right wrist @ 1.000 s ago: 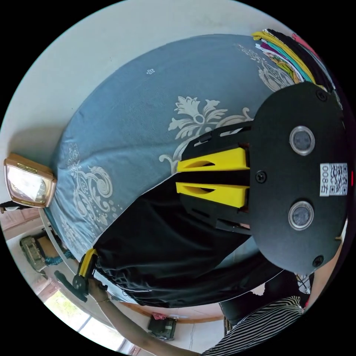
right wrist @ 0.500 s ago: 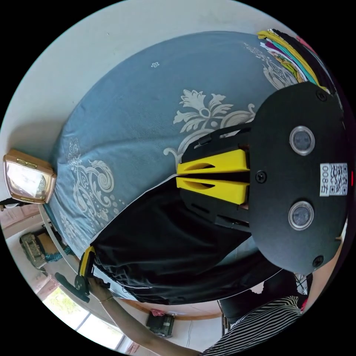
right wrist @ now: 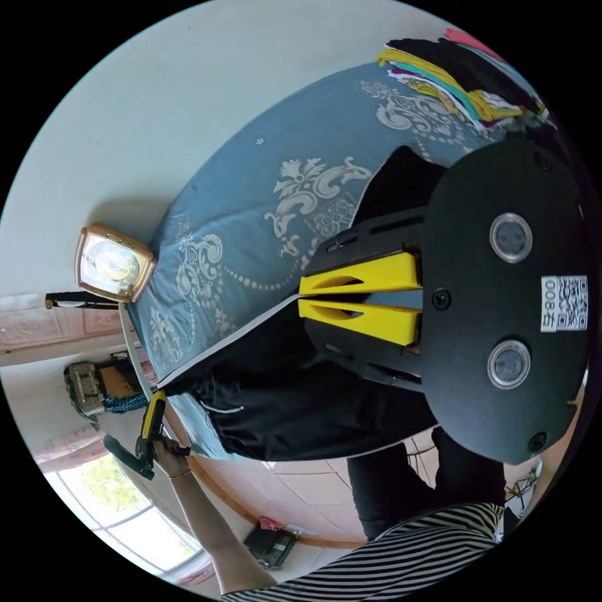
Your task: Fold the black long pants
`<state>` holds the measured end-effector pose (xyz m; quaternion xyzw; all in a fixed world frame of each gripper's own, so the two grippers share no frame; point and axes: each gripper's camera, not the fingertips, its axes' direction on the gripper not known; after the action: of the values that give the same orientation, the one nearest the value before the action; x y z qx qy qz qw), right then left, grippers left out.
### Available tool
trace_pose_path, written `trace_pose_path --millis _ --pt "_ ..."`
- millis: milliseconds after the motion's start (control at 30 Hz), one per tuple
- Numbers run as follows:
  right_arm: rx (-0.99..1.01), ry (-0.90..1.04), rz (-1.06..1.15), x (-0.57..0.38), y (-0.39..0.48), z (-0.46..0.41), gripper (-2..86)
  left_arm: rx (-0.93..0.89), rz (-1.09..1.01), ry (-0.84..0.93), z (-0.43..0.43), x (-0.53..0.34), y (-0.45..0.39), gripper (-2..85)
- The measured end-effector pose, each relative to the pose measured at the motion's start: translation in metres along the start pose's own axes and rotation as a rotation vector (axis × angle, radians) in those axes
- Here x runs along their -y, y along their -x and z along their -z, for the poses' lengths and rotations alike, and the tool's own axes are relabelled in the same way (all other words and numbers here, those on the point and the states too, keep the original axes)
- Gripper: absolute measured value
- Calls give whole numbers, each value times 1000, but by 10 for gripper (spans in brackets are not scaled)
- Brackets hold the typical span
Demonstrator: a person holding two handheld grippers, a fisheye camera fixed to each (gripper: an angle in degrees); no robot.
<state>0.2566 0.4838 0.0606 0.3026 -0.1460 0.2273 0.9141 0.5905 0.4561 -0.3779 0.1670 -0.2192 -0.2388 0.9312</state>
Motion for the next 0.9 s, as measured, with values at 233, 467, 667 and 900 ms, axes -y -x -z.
trace_pose_path --millis 233,467,667,900 --pt "51 64 -25 -57 94 26 8 -33 19 13 23 -107 -15 13" --pt "64 175 -44 -89 155 27 9 -99 142 66 7 -213 -16 12" --pt "79 196 -80 -110 179 33 9 -66 152 144 -20 -273 -19 10" --pt "92 210 -89 -126 194 41 11 3 106 175 -44 -314 -16 9"
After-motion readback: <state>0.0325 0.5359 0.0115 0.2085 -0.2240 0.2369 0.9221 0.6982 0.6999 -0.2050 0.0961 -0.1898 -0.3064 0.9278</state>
